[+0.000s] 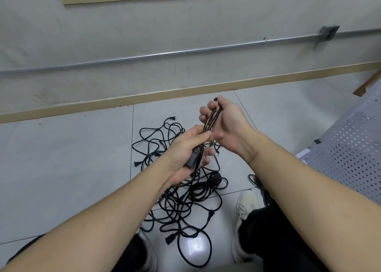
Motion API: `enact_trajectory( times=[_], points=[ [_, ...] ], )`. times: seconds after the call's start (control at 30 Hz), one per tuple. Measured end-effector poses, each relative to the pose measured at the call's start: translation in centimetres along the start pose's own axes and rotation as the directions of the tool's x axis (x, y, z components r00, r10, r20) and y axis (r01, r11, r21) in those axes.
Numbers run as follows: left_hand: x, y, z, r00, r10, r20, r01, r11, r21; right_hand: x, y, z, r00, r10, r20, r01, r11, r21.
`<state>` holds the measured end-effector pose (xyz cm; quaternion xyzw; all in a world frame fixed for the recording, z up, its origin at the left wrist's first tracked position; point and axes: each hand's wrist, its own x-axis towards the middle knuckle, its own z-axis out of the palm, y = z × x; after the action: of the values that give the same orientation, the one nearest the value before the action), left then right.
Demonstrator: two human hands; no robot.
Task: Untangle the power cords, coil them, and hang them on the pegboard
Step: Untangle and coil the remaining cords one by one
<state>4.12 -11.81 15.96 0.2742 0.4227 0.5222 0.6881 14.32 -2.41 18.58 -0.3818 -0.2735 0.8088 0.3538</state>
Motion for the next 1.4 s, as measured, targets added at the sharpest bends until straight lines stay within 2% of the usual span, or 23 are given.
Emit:
enact_trajectory(
  times=[0.07,0.13,0.3,0.37,0.43,0.53,0.63,0.7,0.8,0.87,0.93,1.0,1.1,1.17,1.2,1.27,1.3,1.33,1.4],
  points=[
    [0.0,0.3,-0.4,1.000,0.027,-0.004,-0.027,0.999,-0.040,0.0,-0.3,-0.1,1.000,0.012,0.017,-0.012,1.000,-0.008],
    [0.0,0.3,-0.7,0.999,0.034,0.011,-0.034,0.999,0.015,0.0,-0.3,-0.4,1.000,0.026,0.015,-0.026,0.999,-0.038],
    [-0.2,0.7,-1.2,0.975,-0.079,0.208,0.061,0.994,0.092,0.0,0.3,-0.2,0.999,0.051,-0.017,-0.050,0.998,0.027],
    [-0.2,1.0,-1.5,0.948,-0.103,0.301,0.083,0.993,0.079,-0.1,0.2,0.0,0.999,0.043,-0.011,-0.043,0.999,0.005],
    [-0.4,1.0,-1.5,0.942,-0.106,0.317,0.086,0.993,0.077,-0.2,0.1,-0.1,0.999,0.041,0.007,-0.041,0.997,-0.061],
    [-0.3,0.8,-0.9,0.969,-0.050,0.241,0.032,0.996,0.078,-0.2,0.5,-0.3,0.999,0.051,0.018,-0.049,0.994,-0.102],
    [0.0,1.4,-0.5,0.990,0.074,0.117,-0.076,0.997,0.014,-0.3,1.5,-0.7,0.984,0.112,0.136,-0.095,0.987,-0.126],
    [0.3,2.1,-0.7,0.988,0.153,0.030,-0.151,0.987,-0.057,-0.3,2.5,-1.2,0.970,0.165,0.180,-0.110,0.954,-0.279],
    [0.6,2.9,-1.5,0.967,0.239,-0.084,-0.250,0.953,-0.171,0.0,4.4,-1.5,0.928,0.254,0.272,-0.011,0.748,-0.663],
    [0.8,3.5,-2.1,0.944,0.277,-0.180,-0.312,0.925,-0.215,-0.5,5.1,-1.3,0.868,0.392,0.304,0.000,0.612,-0.791],
    [0.9,4.1,-2.8,0.914,0.300,-0.274,-0.364,0.904,-0.225,-0.9,5.6,-0.7,0.835,0.441,0.330,0.035,0.555,-0.831],
    [1.0,4.3,-3.4,0.877,0.325,-0.354,-0.406,0.895,-0.185,-1.2,5.8,-0.1,0.843,0.397,0.362,0.103,0.543,-0.834],
    [1.4,4.5,-4.3,0.804,0.369,-0.466,-0.437,0.898,-0.043,-1.5,5.6,0.1,0.877,0.337,0.343,0.176,0.439,-0.881],
    [1.6,4.6,-5.0,0.756,0.399,-0.519,-0.445,0.895,0.040,-1.7,5.2,-0.1,0.892,0.326,0.314,0.205,0.328,-0.922],
    [1.7,4.7,-5.3,0.740,0.410,-0.533,-0.441,0.894,0.075,-1.7,4.9,-0.5,0.905,0.293,0.309,0.244,0.239,-0.940],
    [1.7,4.9,-5.9,0.721,0.429,-0.544,-0.417,0.896,0.153,-1.7,4.4,-1.0,0.923,0.170,0.346,0.338,0.076,-0.938],
    [1.6,4.9,-6.0,0.722,0.430,-0.542,-0.405,0.898,0.173,-1.6,4.2,-1.3,0.919,0.108,0.379,0.376,0.049,-0.925],
    [1.6,5.0,-6.1,0.734,0.415,-0.537,-0.398,0.904,0.156,-1.5,4.0,-1.6,0.913,0.054,0.404,0.400,0.068,-0.914],
    [1.5,5.3,-6.1,0.783,0.349,-0.515,-0.402,0.916,0.009,-1.3,3.5,-1.9,0.920,-0.025,0.392,0.390,0.185,-0.902]
  ],
)
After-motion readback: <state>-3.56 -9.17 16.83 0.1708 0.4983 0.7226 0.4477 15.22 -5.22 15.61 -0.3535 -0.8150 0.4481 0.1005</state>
